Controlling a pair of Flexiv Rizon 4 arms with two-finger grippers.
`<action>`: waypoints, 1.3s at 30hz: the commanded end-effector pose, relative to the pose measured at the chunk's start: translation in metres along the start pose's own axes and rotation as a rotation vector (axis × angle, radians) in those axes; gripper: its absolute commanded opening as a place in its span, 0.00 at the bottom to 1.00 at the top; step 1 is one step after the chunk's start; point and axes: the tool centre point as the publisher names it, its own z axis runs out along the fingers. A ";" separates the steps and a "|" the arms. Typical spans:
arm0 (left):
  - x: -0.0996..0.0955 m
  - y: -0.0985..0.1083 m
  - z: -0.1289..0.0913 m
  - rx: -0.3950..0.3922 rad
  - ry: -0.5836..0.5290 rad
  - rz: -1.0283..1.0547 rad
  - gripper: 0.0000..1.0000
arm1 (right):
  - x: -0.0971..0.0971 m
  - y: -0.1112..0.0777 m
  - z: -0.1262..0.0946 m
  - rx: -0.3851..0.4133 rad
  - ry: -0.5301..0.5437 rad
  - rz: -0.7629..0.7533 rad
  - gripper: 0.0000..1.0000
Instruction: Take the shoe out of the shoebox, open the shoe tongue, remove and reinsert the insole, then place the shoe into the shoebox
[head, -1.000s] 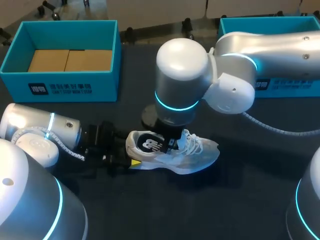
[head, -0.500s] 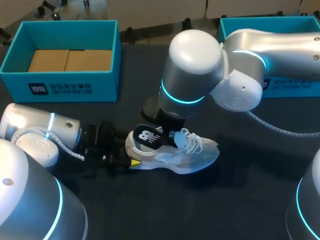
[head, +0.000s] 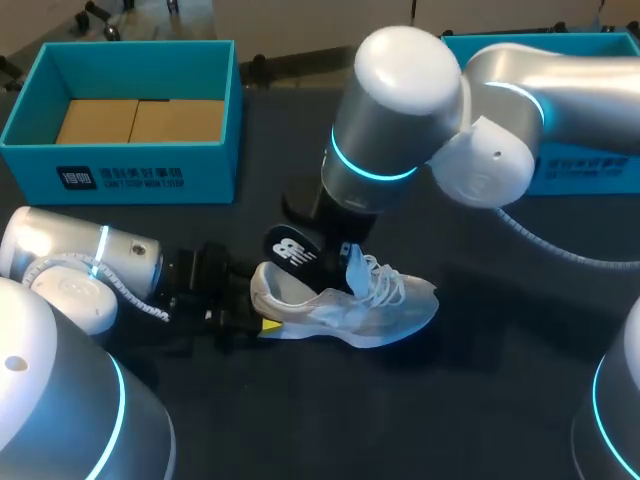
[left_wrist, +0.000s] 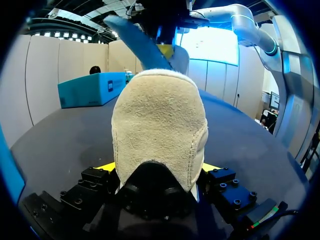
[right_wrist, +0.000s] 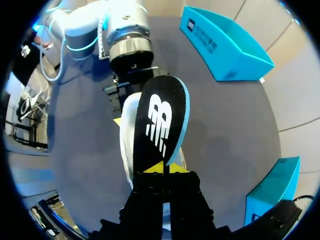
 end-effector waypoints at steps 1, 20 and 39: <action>-0.001 0.000 0.000 -0.003 0.002 -0.001 0.00 | -0.003 0.009 0.003 0.001 0.028 -0.022 0.00; -0.001 0.000 0.000 -0.003 0.002 -0.001 0.00 | -0.001 0.033 0.012 -0.094 0.154 -0.086 0.47; -0.001 0.000 0.000 -0.003 0.002 -0.001 0.00 | 0.005 0.023 0.004 -0.302 0.414 0.036 0.63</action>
